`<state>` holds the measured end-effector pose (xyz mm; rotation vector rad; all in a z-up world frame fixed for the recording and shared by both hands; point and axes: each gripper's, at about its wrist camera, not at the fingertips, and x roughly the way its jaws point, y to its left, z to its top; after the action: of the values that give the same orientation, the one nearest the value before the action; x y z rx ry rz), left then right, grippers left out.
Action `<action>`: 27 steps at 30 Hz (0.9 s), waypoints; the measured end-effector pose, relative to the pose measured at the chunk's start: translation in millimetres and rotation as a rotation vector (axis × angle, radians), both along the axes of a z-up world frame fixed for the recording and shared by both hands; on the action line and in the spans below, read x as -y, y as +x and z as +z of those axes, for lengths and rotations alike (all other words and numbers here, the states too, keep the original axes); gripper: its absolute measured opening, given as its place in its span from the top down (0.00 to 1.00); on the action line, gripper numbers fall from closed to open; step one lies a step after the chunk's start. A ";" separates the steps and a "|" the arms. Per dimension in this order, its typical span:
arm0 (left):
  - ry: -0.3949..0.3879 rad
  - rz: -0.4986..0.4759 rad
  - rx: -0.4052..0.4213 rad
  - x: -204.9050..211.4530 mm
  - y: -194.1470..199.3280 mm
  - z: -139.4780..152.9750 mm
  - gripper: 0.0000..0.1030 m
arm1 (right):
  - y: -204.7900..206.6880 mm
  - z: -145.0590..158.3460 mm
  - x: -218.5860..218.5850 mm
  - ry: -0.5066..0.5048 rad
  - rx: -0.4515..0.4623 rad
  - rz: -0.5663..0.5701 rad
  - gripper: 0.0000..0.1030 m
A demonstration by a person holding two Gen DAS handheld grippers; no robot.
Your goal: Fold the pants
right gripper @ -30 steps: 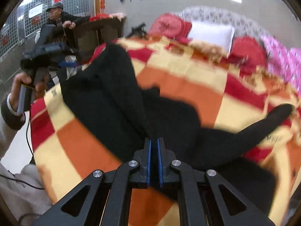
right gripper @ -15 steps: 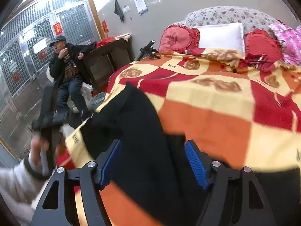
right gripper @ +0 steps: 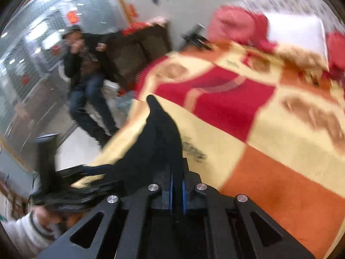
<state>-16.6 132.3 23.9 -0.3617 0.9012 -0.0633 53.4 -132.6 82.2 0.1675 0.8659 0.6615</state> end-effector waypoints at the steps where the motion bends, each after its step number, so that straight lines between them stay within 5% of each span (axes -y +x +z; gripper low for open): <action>1: 0.004 0.030 0.010 -6.2 -3.9 4.6 0.25 | -15.4 13.2 -6.0 -0.001 0.035 0.032 0.95; 4: -0.018 0.114 0.065 -33.4 -23.6 22.7 0.25 | -55.4 26.9 -27.4 -0.015 0.072 0.108 0.95; 8: -0.050 0.195 0.100 -55.8 -45.7 38.4 0.25 | -86.7 -1.9 -69.8 -0.055 0.010 0.181 0.95; 12: -0.032 0.184 0.106 -46.0 -55.9 44.6 0.25 | -95.5 -50.1 -101.3 -0.096 -0.083 0.183 0.89; 15: -0.025 0.154 0.133 -29.6 -62.1 50.9 0.25 | -104.8 -53.5 -97.4 -0.072 -0.097 0.147 0.80; 17: -0.028 0.126 0.155 -30.7 -76.3 47.0 0.24 | -112.7 -42.7 -74.3 -0.010 -0.126 0.125 0.49; 18: -0.029 0.102 0.161 -23.7 -78.3 46.7 0.24 | -118.0 -37.4 -61.1 0.005 -0.115 0.099 0.44; 22: 0.010 0.013 0.155 8.7 -71.0 41.1 0.24 | -156.4 -22.1 18.8 -0.025 -0.052 -0.080 0.41; 27: 0.032 -0.074 0.117 42.8 -53.4 29.8 0.24 | -201.1 -27.8 139.1 -0.132 -0.101 -0.407 0.41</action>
<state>-70.0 89.5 53.7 -0.2914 0.7988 -0.1364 -147.8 -271.7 54.3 0.2517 0.9348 0.2166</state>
